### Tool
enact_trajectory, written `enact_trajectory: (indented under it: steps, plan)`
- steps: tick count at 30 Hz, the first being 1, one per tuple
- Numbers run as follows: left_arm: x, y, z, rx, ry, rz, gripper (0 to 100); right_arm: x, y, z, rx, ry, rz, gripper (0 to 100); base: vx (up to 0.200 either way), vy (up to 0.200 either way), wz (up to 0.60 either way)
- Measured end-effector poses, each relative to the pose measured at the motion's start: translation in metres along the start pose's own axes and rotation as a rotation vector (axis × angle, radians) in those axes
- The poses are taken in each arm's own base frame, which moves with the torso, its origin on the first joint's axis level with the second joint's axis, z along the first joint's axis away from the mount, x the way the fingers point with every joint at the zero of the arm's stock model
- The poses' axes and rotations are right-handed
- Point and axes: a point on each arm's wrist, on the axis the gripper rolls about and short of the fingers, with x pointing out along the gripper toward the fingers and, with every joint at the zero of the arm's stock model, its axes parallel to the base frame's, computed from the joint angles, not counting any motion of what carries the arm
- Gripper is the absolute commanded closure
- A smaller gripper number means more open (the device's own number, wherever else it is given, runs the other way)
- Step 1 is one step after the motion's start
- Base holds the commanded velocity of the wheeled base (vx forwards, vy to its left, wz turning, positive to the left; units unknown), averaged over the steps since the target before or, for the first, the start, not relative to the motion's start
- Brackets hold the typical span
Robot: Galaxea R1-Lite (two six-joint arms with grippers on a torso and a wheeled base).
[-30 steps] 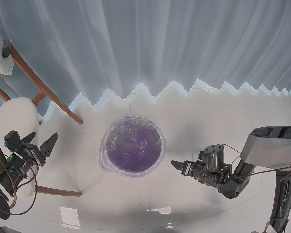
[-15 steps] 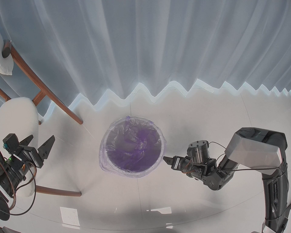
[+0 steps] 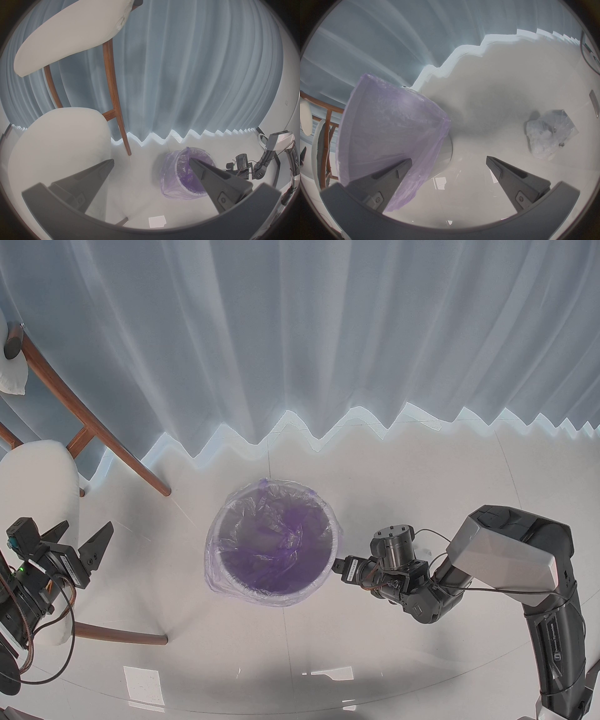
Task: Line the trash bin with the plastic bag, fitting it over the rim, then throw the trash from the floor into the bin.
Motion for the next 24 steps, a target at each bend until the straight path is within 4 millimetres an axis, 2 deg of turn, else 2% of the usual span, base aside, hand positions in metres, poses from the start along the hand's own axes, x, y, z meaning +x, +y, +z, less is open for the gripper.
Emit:
enact_trajectory:
  steps: [10,24]
  plan:
    - [0.000,0.002,0.000,-0.001,0.002,0.012,0,0.011,-0.004,-0.008,-0.011,0.063,-0.038,0,0.000,0.000,0.00]
    - [-0.004,0.004,-0.006,-0.003,0.015,0.030,0,0.027,-0.002,-0.006,-0.019,0.130,-0.082,0,0.000,0.000,0.00]
